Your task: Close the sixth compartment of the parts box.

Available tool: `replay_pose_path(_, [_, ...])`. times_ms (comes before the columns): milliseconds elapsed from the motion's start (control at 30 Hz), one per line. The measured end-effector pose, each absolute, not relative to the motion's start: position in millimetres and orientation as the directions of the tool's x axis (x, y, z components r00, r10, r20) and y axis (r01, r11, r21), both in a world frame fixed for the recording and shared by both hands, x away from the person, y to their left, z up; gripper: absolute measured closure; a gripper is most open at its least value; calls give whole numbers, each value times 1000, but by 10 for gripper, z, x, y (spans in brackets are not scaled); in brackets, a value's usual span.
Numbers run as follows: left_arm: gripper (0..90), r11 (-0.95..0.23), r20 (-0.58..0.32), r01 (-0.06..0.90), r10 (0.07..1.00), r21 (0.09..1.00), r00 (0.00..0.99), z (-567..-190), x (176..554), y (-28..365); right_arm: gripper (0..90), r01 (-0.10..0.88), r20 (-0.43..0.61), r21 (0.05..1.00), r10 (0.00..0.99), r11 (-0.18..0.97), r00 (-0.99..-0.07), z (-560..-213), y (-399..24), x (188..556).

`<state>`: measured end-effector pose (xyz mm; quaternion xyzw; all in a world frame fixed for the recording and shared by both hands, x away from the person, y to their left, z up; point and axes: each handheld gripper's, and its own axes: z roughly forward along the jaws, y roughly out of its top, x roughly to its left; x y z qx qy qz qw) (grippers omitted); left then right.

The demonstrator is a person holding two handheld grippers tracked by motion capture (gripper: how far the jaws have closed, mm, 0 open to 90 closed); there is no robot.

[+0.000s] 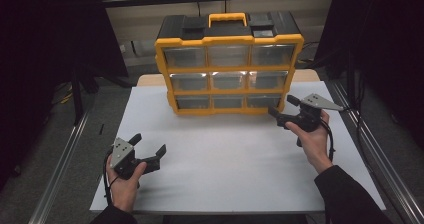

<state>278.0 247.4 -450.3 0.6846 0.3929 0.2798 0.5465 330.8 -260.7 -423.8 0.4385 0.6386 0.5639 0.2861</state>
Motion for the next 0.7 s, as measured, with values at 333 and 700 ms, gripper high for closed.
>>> replay_pose_path(333, [37, -70, -72, 253, 856, 965, 511, -4513, 2795, 2490, 35, 249, 121, 968, 904, -17, -411, -4345, -2811, 2889])
replay_pose_path(700, [33, -38, -103, 266, 863, 963, 495, -4500, 2754, 2533, 36, 291, 84, 956, 930, 26, -358, -4480, -2988, 2503])
